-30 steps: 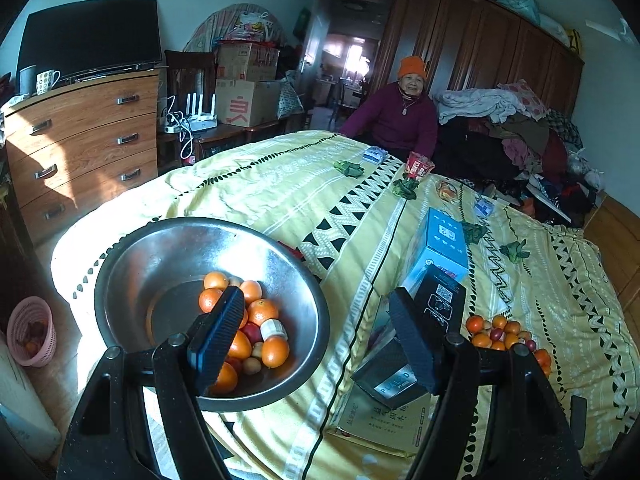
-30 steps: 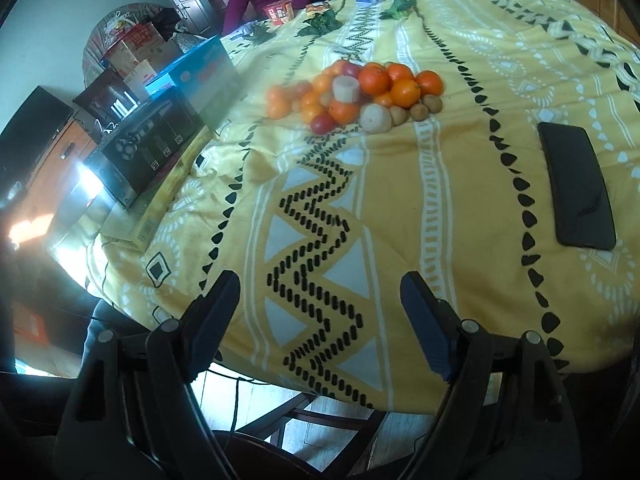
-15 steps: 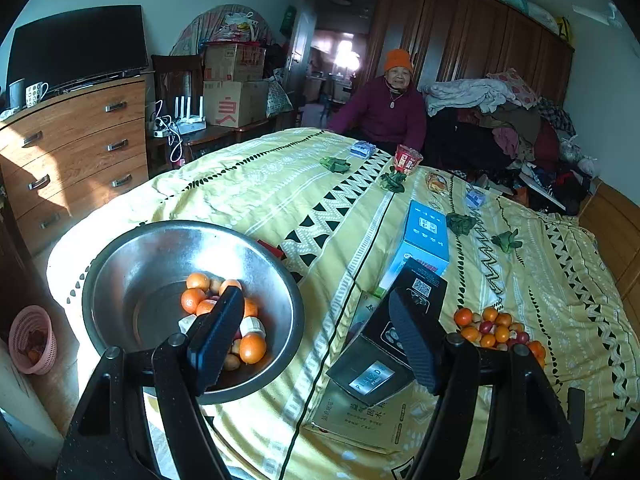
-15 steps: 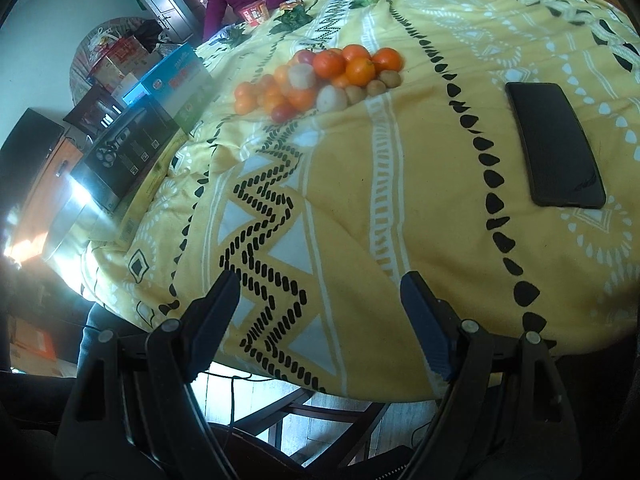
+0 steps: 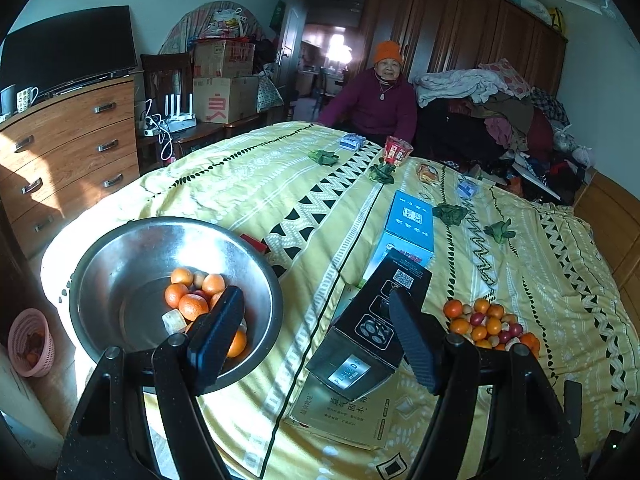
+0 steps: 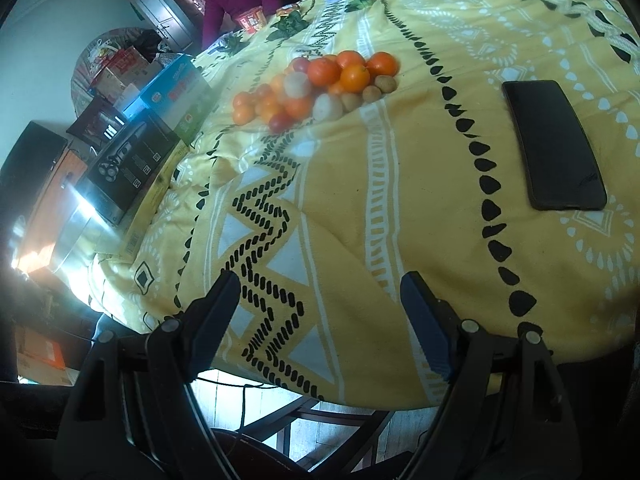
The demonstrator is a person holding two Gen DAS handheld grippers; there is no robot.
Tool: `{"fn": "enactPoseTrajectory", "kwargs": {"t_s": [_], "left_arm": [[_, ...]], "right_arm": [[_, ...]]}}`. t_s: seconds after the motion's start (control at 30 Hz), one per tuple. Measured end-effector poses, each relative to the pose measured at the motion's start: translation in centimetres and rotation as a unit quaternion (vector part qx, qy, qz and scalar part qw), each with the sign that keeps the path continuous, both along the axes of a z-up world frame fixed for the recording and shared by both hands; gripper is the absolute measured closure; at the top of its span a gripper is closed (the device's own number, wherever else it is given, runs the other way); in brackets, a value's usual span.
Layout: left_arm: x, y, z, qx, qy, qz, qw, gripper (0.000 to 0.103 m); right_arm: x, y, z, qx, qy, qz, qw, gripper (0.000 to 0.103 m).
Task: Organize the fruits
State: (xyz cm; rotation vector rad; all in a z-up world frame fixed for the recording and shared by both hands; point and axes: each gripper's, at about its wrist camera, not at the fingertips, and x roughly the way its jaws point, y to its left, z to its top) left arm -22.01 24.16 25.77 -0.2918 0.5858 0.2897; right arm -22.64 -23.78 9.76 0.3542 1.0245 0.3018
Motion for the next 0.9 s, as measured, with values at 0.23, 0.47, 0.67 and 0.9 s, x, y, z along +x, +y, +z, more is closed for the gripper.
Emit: {"fn": "enactPoseTrajectory", "kwargs": {"t_s": [0.23, 0.47, 0.67, 0.9], "left_arm": [[0.8, -0.9, -0.1, 0.007, 0.009, -0.008, 0.9999, 0.027], [3.4, -3.9, -0.3, 0.027, 0.010, -0.055, 0.9980, 0.027], [7.2, -10.5, -1.6, 0.010, 0.012, -0.151, 0.9885, 0.023], [12.4, -19.5, -8.5, -0.027, 0.084, -0.275, 0.9574, 0.022]], "right_arm": [[0.3, -0.6, -0.6, 0.006, 0.008, -0.002, 1.000, 0.020], [0.8, -1.5, -1.4, 0.007, 0.021, -0.013, 1.000, 0.020], [0.9, -2.1, -2.0, -0.001, 0.028, -0.017, 0.999, 0.020], [1.0, -1.8, -2.4, -0.015, 0.028, -0.004, 0.999, 0.020]]}}
